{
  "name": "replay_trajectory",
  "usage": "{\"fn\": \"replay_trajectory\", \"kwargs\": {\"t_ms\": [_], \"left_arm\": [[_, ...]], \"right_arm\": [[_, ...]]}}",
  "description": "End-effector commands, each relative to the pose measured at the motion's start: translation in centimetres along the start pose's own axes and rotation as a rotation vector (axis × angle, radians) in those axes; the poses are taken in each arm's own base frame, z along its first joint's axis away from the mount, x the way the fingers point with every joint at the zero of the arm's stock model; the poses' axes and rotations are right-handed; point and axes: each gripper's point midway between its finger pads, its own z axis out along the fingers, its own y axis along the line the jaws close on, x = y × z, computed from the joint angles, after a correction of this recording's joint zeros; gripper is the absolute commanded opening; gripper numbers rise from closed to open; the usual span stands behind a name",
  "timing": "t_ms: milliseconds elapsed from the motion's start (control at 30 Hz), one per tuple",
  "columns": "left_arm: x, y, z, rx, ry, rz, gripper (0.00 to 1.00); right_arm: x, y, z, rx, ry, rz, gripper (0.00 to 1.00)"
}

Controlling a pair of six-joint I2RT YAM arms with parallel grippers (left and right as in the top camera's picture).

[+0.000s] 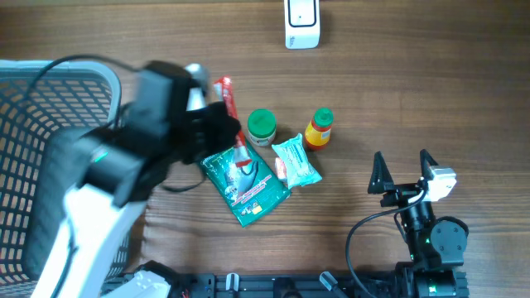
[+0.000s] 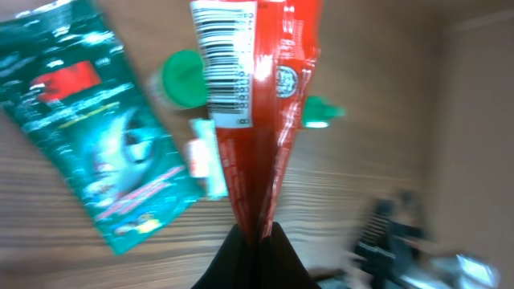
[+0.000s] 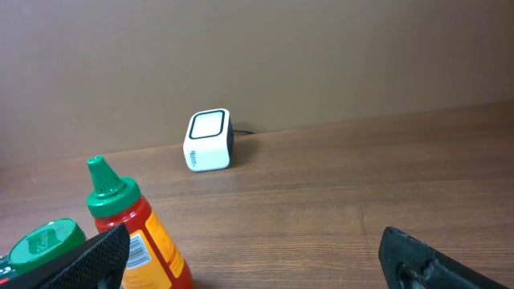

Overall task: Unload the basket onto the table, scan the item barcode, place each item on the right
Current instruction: 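Carry the red stick and lay it on the glove packet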

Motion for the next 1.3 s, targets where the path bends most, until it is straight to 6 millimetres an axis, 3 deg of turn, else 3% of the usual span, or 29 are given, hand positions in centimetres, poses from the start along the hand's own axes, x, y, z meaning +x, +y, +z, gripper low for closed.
{"fn": "replay_trajectory", "kwargs": {"t_ms": [0,167,267,333,567,700,867,933,1067,1267], "left_arm": [[0.0,2.9,4.8,-0.311,-0.046,-0.066,0.04],[2.6,5.8,10.0,-0.597,-0.034,-0.248,0.04],[4.2,6.8,11.8,-0.675,-0.049,-0.413,0.04],[5.8,7.0,13.6,-0.677,-0.048,-0.519,0.04],[10.3,6.4,19.4,-0.528,0.1,-0.6,0.05],[11.7,7.0,21.2,-0.485,0.14,-0.613,0.05],[12.7,7.8,21.7,-0.492,0.153,-0.6,0.07],[12.7,7.6,21.8,-0.488,0.149,-0.595,0.14],[12.6,7.7,21.8,-0.493,0.127,-0.581,0.46],[11.8,8.3,21.4,-0.509,0.084,-0.537,0.7]], "right_arm": [[-0.1,-0.1,0.0,0.008,-0.005,0.01,1.0],[-0.1,-0.1,0.0,0.008,-0.005,0.01,1.0],[-0.1,-0.1,0.0,0.008,-0.005,0.01,1.0],[-0.1,-0.1,0.0,0.008,-0.005,0.01,1.0],[-0.1,-0.1,0.0,0.008,-0.005,0.01,1.0],[-0.1,-0.1,0.0,0.008,-0.005,0.01,1.0],[-0.1,-0.1,0.0,0.008,-0.005,0.01,1.0],[-0.1,-0.1,0.0,0.008,-0.005,0.01,1.0],[-0.1,-0.1,0.0,0.008,-0.005,0.01,1.0],[-0.1,-0.1,0.0,0.008,-0.005,0.01,1.0]]}}
